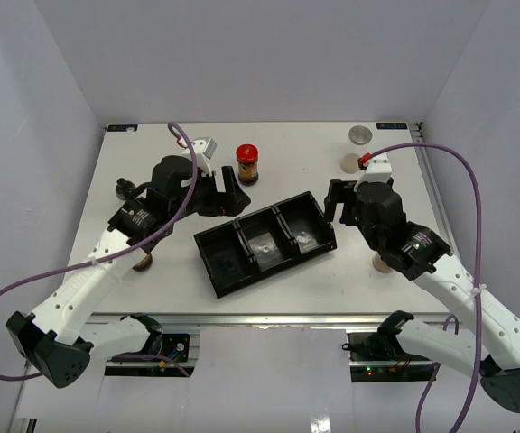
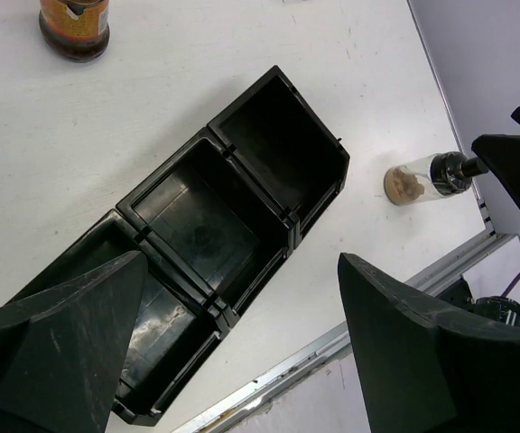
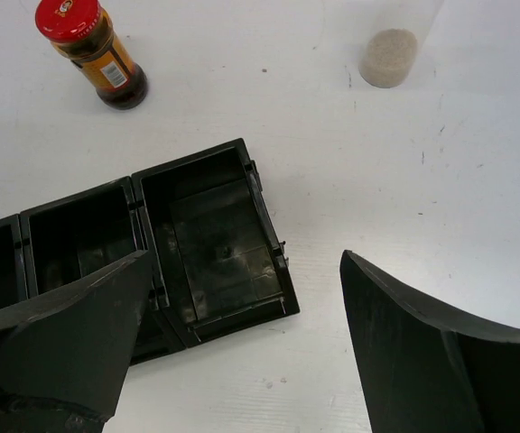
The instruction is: Organize the condiment bottles
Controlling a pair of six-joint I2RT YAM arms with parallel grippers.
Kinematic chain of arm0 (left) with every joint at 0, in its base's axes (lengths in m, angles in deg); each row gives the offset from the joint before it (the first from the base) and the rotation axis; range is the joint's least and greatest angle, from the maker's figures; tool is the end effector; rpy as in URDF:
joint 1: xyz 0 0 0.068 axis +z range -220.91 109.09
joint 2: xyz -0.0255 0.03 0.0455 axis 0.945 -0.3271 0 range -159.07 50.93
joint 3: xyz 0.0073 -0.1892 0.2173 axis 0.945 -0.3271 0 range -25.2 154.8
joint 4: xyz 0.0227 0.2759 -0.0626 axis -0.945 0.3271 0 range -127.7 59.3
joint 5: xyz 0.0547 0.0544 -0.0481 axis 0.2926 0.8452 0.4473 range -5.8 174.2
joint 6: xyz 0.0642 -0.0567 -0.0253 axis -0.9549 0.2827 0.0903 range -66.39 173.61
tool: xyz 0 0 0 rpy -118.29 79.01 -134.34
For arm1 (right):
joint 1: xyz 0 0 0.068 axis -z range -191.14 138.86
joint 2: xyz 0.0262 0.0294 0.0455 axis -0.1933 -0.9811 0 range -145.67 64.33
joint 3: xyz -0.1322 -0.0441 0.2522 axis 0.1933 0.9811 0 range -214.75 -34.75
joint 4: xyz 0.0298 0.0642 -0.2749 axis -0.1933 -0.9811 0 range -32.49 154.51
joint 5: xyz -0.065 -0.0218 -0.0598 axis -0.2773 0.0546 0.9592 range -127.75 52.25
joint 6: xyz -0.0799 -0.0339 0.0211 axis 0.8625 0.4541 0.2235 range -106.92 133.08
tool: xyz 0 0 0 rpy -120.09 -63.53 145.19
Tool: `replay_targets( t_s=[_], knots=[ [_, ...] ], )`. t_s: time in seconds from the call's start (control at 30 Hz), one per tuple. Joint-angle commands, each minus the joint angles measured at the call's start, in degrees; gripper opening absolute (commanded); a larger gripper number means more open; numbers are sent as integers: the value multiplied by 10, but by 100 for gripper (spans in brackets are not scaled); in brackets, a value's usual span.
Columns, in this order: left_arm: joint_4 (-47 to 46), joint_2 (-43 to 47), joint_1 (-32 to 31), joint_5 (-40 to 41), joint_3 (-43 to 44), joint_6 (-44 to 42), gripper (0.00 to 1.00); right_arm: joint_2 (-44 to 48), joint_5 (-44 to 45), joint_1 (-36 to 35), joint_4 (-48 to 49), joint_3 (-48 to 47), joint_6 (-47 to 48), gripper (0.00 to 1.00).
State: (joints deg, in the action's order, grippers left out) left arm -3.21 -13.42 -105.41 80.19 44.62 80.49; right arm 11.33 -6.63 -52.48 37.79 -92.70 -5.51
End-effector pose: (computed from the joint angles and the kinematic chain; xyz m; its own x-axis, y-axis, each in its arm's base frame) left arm 0.2398 -0.1716 0.3767 -0.6349 -0.1109 -0.7646 0.3683 0.8266 -0.4256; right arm 0.2122 0.1317 0.3672 -0.3292 0.0739 -0.9414 -0.1054 0.9878 0.1144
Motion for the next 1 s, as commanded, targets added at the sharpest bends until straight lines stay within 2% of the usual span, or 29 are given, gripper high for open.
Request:
replay_targets(
  t_s=[0.0,0.2,0.43,0.67,0.97],
  knots=[
    [-5,18,2,-9,-8,-5,98,-11,37,-2,-7,-33,-13,90],
    [-3,20,2,-7,-25,-8,98,-19,79,-2,-28,-35,-18,90],
    [-14,38,2,-6,-54,-4,98,-37,193,11,-120,-54,-93,90],
    [-55,48,2,21,-115,-1,98,-50,78,182,-130,-20,-94,90],
    [-77,42,2,53,-173,-1,98,-22,76,240,-129,69,-142,90]
  ],
)
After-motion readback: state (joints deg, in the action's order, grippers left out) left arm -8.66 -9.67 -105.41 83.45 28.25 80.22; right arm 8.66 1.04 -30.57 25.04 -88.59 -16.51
